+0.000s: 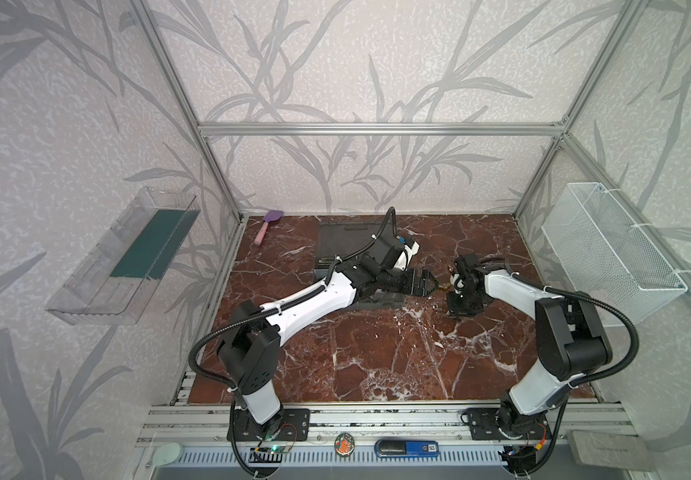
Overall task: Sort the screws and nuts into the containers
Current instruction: 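Lower the right gripper and grasp the silver wing nut, then carry the silver wing nut toward the organizer with the right gripper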
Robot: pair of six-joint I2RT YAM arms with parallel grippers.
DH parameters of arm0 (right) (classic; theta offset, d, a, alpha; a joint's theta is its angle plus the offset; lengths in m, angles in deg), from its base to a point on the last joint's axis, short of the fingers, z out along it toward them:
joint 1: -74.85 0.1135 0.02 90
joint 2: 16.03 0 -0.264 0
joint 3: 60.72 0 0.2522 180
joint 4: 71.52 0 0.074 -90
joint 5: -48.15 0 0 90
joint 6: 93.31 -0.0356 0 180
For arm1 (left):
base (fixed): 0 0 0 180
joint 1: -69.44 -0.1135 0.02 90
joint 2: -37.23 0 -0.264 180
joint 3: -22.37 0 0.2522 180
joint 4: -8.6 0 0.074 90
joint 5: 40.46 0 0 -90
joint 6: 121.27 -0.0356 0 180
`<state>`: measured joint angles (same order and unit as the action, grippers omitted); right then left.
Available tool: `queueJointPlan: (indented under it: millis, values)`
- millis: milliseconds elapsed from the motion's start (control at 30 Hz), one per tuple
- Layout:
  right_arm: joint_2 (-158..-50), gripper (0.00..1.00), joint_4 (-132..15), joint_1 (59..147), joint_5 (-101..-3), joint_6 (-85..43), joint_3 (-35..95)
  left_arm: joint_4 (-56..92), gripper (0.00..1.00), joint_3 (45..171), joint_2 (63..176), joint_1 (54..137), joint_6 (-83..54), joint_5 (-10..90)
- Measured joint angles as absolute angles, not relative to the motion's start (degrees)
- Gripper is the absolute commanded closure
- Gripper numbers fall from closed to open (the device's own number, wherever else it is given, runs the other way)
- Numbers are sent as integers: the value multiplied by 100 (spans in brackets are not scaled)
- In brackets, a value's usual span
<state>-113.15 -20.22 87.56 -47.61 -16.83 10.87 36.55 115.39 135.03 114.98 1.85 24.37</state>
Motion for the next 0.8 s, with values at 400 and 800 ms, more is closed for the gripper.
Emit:
queueJointPlan:
  millis: [400,800]
  values:
    - [-11319,82,-2022,8881,-4589,-1676,1071,3657,1,11452,13496,11498,192,2435]
    - [-11442,86,-2026,9018,-4429,-1683,1085,3649,0,11288,13420,11498,201,2439]
